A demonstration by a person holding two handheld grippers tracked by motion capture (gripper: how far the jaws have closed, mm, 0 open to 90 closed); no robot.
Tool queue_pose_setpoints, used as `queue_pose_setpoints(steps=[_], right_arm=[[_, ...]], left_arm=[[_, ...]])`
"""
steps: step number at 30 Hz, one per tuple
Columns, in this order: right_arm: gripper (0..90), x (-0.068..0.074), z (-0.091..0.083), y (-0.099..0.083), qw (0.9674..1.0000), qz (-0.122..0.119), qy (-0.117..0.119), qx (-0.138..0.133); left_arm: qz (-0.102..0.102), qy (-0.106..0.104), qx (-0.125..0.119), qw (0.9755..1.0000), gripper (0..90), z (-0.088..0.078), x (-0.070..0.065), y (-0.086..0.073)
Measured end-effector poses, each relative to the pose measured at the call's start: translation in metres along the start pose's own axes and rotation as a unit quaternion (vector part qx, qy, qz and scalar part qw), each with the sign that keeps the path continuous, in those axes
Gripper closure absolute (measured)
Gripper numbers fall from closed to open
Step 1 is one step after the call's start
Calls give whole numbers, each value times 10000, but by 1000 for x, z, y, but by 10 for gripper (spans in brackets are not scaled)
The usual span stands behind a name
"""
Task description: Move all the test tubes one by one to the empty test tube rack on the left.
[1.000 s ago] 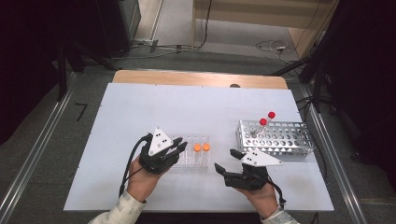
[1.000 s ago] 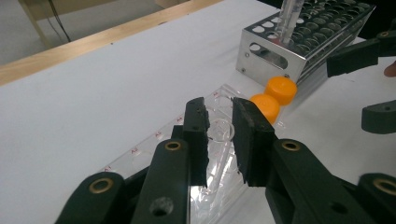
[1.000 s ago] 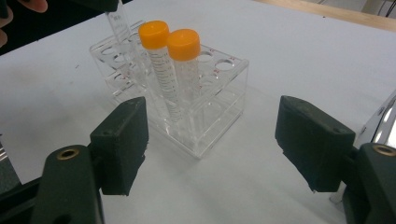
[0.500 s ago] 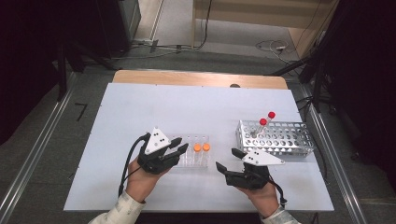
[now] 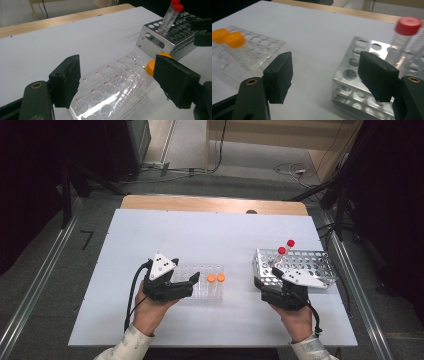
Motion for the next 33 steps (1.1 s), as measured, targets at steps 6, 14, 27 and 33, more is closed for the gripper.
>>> queue_pose_setpoints(steps=[6,14,27,33], right_arm=[[282,-31,1,2,9988,144,-460,-78],[363,-56,20,1,9969,169,-764,8],[562,-73,38,-1,9955,93,-948,-27],[603,-73,43,-2,9954,7,-960,-30]], left_arm=[[8,6,-2,10000,226,0,0,0],[25,-16,11,10000,226,1,-2,0],[27,-30,36,10000,235,2,-3,-1],[35,-44,72,10000,239,3,-4,-2]])
Point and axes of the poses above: each handheld gripper's, and its own axes: z roughly forward along the jaws, y roughly out of its top, x roughly to its left, the point moved 7 cm from there along z, roughly forward along the jaws, and after that the axes turned 7 degrees about -x, right-handed, at the moved point
